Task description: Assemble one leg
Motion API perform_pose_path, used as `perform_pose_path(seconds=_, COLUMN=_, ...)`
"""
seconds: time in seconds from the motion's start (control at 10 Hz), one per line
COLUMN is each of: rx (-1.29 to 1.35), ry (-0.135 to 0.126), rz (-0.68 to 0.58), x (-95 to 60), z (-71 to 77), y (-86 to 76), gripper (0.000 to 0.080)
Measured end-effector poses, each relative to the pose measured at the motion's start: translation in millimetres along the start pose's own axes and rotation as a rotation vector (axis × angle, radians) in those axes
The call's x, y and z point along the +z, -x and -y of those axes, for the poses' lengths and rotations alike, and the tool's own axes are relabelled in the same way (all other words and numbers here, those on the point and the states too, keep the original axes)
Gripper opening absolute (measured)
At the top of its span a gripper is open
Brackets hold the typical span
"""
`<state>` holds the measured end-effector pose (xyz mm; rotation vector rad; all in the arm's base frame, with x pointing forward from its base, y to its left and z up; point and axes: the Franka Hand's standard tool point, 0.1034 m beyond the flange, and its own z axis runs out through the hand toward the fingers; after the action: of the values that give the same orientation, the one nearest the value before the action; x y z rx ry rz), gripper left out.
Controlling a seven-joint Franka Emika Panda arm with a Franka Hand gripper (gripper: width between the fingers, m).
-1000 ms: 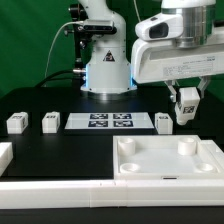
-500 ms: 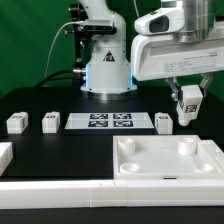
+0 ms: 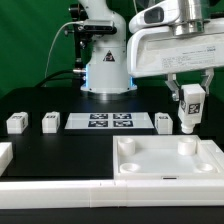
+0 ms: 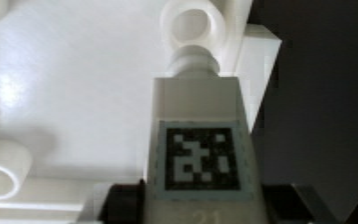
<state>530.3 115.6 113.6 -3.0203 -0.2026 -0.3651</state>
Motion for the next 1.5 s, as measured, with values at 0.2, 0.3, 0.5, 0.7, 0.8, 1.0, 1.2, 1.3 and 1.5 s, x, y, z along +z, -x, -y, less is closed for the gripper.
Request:
perform_pose_path(seconds=0.2, rx=0.0, ry=0.0, rz=-0.004, x=0.3, z=0.2, y=-1.1, gripper=0.0293)
perform_pose_path(seconds=0.3, rx=-0.007, ry=0.0, rz=-0.004, x=1.0, z=-0.9, y=-3.0, gripper=0.0293)
perform_pose_path(seconds=0.5, rx=-0.031, ry=0.0, rz=-0.015, x=4.2, z=-5.9, y=-21.4, gripper=0.0293)
perform_pose_path(seconds=0.7, rx=-0.029, ry=-0.003, rz=-0.03, x=5.3, z=-5.5, y=-37.2, gripper=0.0293)
perform_pose_path(seconds=0.8, rx=-0.029, ry=-0.001, rz=-0.04, x=5.7, z=-6.0, y=-36.4, gripper=0.0293)
perform_pose_path(seconds=1.0, rx=-0.029, ry=0.004, rz=-0.08, x=6.1, z=-7.3, y=-37.0, gripper=0.0293)
perform_pose_path(seconds=1.2, rx=-0.04, ry=0.03, rz=-0.298, x=4.4, z=-13.4, y=-40.6, gripper=0.0293)
perform_pose_path(seconds=1.3, rx=-0.04, ry=0.03, rz=-0.287, x=10.2, z=-13.9, y=-33.8, gripper=0.0293)
perform_pose_path(seconds=1.5, rx=-0.068, ry=0.037, rz=-0.284, x=9.7, z=-19.3, y=-47.9, gripper=0.0293)
